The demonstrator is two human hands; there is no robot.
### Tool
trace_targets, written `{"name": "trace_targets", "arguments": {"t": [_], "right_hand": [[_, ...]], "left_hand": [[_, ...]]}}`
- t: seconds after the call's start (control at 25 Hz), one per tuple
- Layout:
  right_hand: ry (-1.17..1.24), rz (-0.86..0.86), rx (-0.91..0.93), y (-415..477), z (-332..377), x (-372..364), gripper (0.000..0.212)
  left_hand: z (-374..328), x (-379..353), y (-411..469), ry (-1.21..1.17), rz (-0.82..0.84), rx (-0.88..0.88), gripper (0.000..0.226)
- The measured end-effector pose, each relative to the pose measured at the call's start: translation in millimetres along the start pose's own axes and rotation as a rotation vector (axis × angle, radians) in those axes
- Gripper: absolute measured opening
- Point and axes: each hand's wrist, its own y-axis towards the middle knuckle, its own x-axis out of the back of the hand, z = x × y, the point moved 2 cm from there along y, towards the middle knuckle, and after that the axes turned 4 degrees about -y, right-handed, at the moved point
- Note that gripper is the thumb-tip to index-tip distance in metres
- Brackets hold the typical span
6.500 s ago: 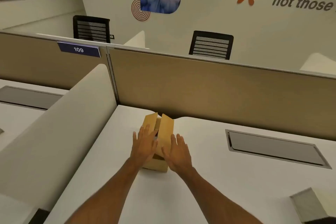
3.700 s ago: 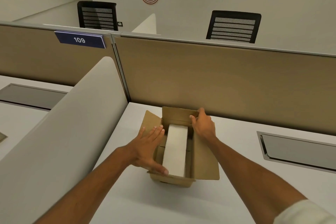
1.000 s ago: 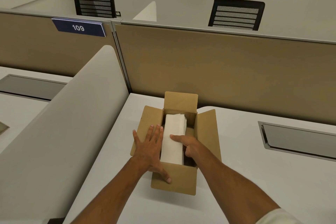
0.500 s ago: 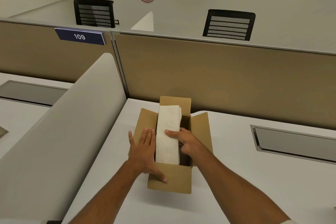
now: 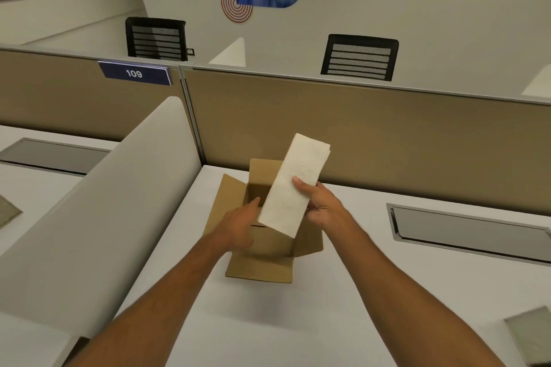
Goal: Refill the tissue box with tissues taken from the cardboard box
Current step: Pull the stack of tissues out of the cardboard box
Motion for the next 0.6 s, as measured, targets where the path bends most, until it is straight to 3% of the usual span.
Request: {"name": "trace_targets", "arguments": {"t": [0.08,0.2,0.36,0.6], "right_hand": [[0.059,-0.006,0.009,-17,10,16,0.046],[0.139,-0.025,0.031,-43,23,48,0.029],[0.209,-0.049,0.043,-79,42,97,0.041],[0.279,-0.095,0.058,-133,51,182,0.056]], "left_hand": [[-24,-8,0,-0.371,-0.132,0.076,0.062],[-66,-25,-4,-1.075,-0.265,0.347,0.026],[-127,-60,-12,-1.647,-0.068,0.449,0.055],[-209,-123,-31,-1.803,0.077,0.417,0.092]]}}
